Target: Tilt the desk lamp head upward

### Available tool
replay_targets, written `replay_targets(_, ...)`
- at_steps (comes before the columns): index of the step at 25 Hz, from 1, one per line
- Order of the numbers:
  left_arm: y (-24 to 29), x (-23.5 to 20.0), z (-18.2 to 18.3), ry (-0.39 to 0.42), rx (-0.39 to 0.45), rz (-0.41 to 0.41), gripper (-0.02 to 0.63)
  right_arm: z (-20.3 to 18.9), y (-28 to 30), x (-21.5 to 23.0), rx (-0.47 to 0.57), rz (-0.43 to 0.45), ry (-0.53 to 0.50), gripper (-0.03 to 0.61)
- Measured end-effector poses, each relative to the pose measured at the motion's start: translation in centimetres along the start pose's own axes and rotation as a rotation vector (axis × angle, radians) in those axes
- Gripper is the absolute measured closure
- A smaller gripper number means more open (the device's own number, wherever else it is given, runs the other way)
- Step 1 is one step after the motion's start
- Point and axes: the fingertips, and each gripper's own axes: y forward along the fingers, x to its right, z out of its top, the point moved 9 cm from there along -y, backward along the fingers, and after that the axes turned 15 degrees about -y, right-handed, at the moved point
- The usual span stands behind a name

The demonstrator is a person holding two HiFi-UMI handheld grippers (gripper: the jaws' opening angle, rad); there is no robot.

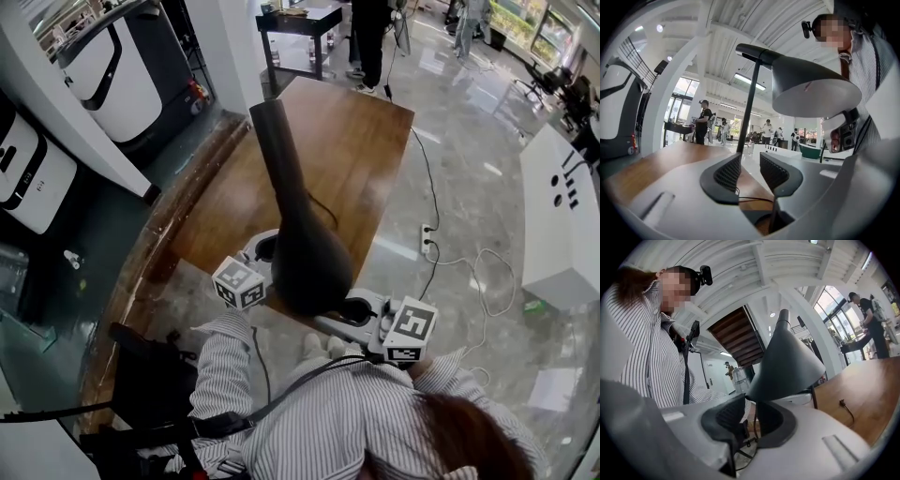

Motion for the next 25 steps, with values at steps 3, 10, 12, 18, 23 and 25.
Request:
replay_targets(3, 0.1, 0.2, -0.1, 0.020, -0.024, -0.017, 0.439, 0.1, 0.0, 0.1, 0.002, 0.021, -0.009, 0.509)
replay_targets(10, 0.1, 0.0, 0.3, 0.051, -0.044, 0.002, 0.467, 1.9, -0.8, -0.6, 0.047, 0.096, -0.076, 0.525)
replay_targets(12, 0.1, 0.0, 0.5, 0.054, -0.042, 0.018, 0.476, 2.5, -1.0, -0.8, 0.056, 0.117, -0.104, 0.529)
replay_targets(18, -0.5, -0.6, 0.4, 0.004, 0.010, 0.082, 0.394, 2.3, -1.1, -1.1, 0.070, 0.127, -0.098, 0.534)
replay_targets(23, 1.0, 0.1, 0.3, 0.028, -0.037, 0.055, 0.378, 2.7, -1.3, -1.1, 0.066, 0.141, -0.106, 0.534)
replay_targets(25, 1.3, -0.1, 0.0, 0.031, -0.046, 0.058, 0.391, 3.2, -1.2, -1.5, 0.070, 0.146, -0.103, 0.536)
